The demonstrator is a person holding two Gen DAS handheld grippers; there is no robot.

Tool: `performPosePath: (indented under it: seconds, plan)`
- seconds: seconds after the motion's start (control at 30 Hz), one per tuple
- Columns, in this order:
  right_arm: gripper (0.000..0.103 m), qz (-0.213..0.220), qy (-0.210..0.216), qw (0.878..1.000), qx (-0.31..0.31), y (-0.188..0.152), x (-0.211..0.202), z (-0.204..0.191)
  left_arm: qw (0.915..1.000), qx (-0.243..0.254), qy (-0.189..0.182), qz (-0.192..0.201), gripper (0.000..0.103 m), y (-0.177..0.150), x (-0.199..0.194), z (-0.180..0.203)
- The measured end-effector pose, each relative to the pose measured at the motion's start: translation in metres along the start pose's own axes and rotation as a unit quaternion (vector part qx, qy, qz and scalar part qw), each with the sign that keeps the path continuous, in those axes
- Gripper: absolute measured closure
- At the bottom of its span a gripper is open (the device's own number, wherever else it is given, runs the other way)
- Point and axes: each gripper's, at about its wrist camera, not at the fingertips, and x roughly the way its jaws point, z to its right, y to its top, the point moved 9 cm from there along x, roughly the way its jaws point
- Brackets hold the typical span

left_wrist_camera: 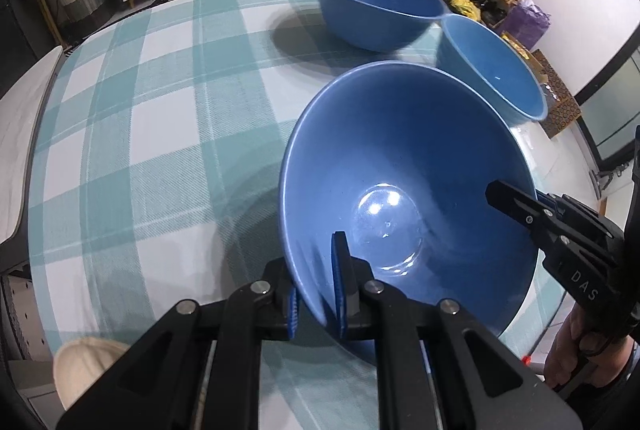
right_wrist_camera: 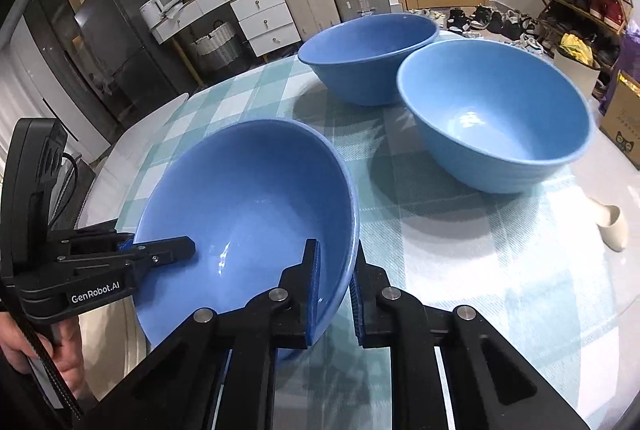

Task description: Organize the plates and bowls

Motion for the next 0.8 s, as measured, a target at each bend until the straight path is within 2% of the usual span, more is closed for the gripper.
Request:
performPosePath:
  seconds: [0.23, 0.4, 0.8]
  plan:
    - [0.089, 0.000, -0.005, 1.000, 0.015, -0.027, -0.034, 0.018, 0.9997, -0.005, -0.025, -0.001, 0.091, -0.029, -0.001, 0.031]
    - [0.089, 0.011, -0.027, 1.000, -0.006, -0.048, -0.059, 0.027, 0.9998, 0.006, -0.018, 0.010, 0.091, -0.046, -0.008, 0.053]
    - [0.089, 0.009, -0.013, 1.000, 0.018, -0.087, -0.084, 0.046, 0.9998, 0.016, -0.009, 0.010, 0.091, -0.071, -0.010, 0.076]
